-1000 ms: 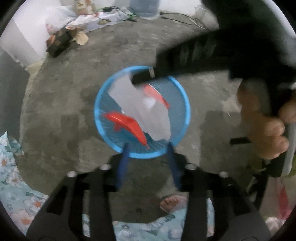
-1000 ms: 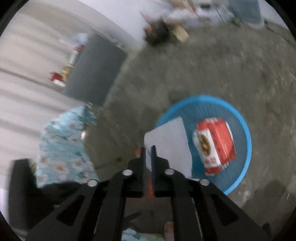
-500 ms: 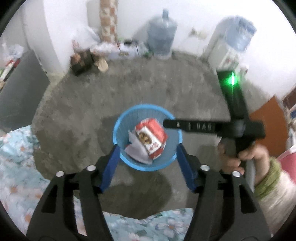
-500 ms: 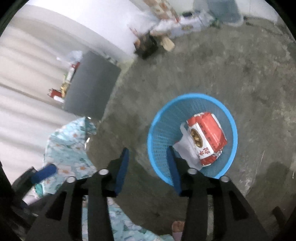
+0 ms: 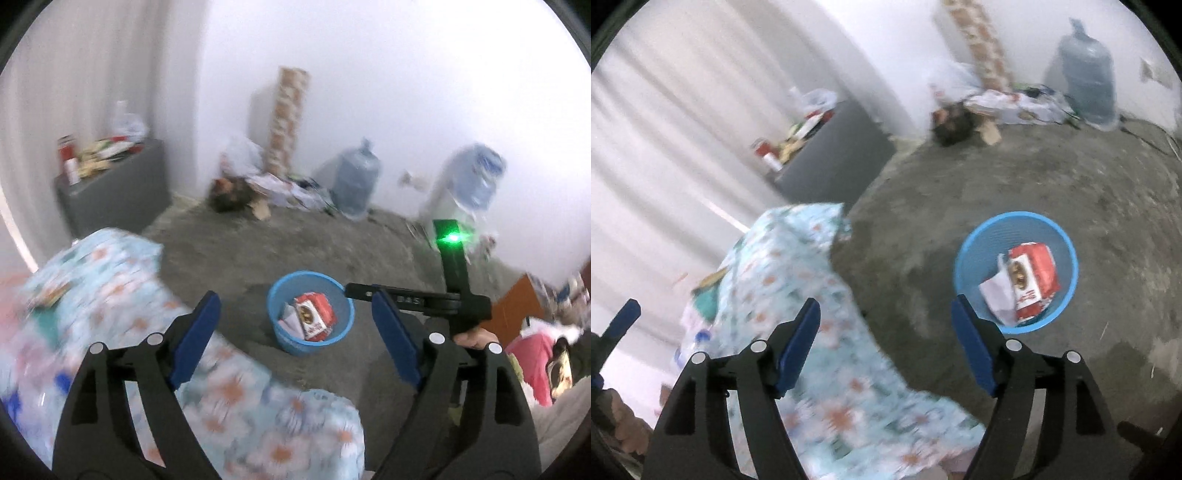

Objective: Collect trash
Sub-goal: 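Move both tools back to the bed toward the blue-and-white box, then close the right tool on the blue-and-white box and lift it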

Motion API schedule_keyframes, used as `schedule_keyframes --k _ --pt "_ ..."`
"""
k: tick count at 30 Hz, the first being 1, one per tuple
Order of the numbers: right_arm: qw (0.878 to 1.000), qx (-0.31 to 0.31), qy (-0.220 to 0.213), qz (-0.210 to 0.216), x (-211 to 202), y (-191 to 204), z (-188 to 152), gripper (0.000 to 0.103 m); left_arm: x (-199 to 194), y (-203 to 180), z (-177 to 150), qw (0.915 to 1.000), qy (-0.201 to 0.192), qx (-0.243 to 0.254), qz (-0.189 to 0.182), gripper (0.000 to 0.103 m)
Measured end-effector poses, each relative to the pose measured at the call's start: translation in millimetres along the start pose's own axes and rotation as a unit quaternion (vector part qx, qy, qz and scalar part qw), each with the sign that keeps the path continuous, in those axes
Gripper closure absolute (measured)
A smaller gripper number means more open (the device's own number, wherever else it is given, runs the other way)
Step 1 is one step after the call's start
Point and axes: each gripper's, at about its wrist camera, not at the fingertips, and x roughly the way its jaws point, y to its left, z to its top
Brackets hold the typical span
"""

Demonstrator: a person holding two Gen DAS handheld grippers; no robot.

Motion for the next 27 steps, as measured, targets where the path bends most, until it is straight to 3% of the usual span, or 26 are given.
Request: schedule_keyframes --k 6,12,20,25,27 --pt "0.998 -0.047 0.010 0.033 -14.9 54.5 -17.5 0.029 -77.0 33.5 -47.5 0.9942 -0.045 -0.079 0.058 0.023" --pt "0.993 -0.079 0.038 0.073 -13.8 103.9 -34.7 0.029 -144.6 65.4 -93.0 0.9794 -0.081 -0.133 0.128 0.023" --pt "0.984 -0.080 0.082 0.140 -1.0 140.7 -52.2 0.029 -189.3 97.9 -137.5 0.9570 -0.107 -0.193 0.188 0.020" --pt "0.970 -0.060 0.153 0.179 36.4 168.9 -72.5 0.029 -186.4 112.2 -163.2 0.9484 -0.101 -0.225 0.199 0.020" --pt "0.959 -0.040 0.183 0.212 52.6 179.8 -83.0 0.029 -182.7 118.7 -171.1 0.9465 -0.096 -0.232 0.202 0.020"
